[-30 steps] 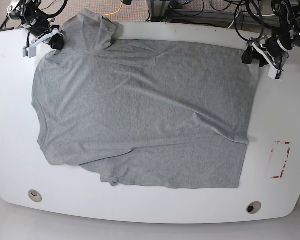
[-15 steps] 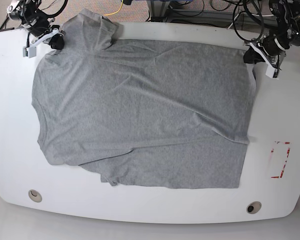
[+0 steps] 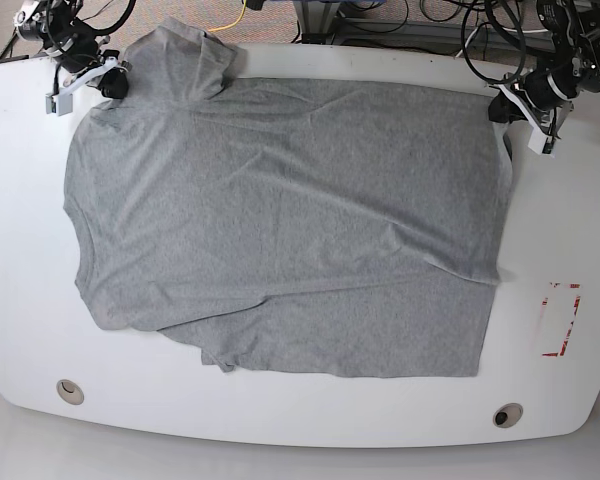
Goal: Layout the t-shirt on the table in an organized manner, then fold the t-shirt properly
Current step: 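Grasp the t-shirt's shoulder edge with both grippers, then fold the grasped shoulder edge over the shirt body with both grippers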
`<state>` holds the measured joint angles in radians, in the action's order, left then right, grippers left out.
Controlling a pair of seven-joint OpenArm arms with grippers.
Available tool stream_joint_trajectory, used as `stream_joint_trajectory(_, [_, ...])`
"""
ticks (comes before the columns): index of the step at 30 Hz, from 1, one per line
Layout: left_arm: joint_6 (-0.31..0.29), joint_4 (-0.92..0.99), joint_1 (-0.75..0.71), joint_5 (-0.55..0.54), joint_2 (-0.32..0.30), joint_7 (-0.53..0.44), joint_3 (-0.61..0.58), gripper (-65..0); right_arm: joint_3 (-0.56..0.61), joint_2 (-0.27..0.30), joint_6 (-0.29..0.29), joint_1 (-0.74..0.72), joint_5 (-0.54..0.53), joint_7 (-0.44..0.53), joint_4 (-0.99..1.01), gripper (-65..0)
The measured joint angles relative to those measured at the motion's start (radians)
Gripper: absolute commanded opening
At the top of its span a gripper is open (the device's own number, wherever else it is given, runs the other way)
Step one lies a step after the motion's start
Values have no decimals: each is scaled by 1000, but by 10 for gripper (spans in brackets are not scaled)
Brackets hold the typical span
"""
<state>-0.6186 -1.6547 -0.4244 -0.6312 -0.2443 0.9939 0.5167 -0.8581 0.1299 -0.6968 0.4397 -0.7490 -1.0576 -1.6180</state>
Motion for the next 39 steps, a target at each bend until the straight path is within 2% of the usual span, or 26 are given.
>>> stream_joint_trajectory(7, [-2, -132, -87, 13, 1, 16, 0, -635, -13, -16, 1, 34, 14, -74, -65, -650])
stream_joint_trajectory(18, [-3, -203, -177, 11, -1, 15, 0, -635, -43, -61, 0, 121, 11, -80, -197, -650])
stream_joint_trajectory(21, [-35, -203, -185, 10, 1, 16, 19, -635, -42, -69, 1, 134, 12, -81, -225, -650])
stream_joint_trajectory(23, [-73, -207, -185, 8, 0, 16, 45, -635, -42, -69, 1, 141, 11, -80, -247, -650])
stream_joint_trajectory(29, [-75, -236, -153, 11, -5, 69, 77, -635, -42, -69, 1, 138, 9, -80, -260, -650])
stream_joint_trajectory(39, [-78, -237, -8, 13, 0, 64, 75, -633, -42, -66, 0, 62, 11, -81, -247, -650])
